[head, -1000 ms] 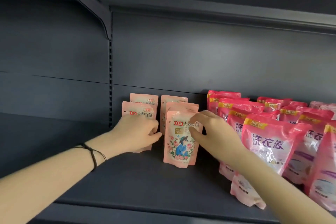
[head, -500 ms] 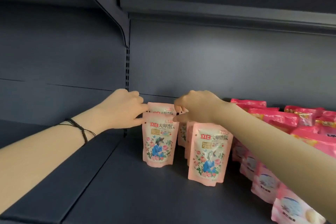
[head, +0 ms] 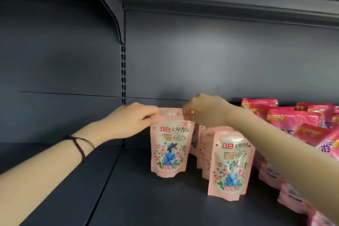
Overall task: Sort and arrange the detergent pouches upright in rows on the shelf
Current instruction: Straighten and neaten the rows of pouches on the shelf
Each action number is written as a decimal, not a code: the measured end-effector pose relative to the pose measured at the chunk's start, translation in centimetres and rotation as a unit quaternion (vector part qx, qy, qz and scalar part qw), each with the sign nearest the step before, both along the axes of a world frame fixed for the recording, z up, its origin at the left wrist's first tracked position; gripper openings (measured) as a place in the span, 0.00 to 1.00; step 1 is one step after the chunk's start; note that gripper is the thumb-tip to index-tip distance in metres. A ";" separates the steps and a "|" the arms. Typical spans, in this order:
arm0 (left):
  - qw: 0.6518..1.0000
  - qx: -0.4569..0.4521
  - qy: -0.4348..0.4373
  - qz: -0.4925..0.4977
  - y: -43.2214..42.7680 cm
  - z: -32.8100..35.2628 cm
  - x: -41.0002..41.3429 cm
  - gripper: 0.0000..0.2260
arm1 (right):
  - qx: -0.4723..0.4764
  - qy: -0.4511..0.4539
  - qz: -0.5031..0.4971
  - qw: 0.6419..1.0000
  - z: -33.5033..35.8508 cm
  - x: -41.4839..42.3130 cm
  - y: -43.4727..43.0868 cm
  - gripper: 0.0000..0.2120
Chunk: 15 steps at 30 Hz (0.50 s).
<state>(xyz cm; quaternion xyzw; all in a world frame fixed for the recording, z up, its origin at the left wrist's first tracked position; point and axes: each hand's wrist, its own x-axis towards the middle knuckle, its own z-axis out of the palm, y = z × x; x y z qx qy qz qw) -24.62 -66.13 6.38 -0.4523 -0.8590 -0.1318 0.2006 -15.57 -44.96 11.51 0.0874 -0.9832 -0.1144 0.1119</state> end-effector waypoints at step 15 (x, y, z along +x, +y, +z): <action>0.752 0.547 -0.351 -0.109 8.8 -1.7 12.7 0.09 | -0.735 0.224 0.127 0.627 -5.2 9.4 2.6 0.12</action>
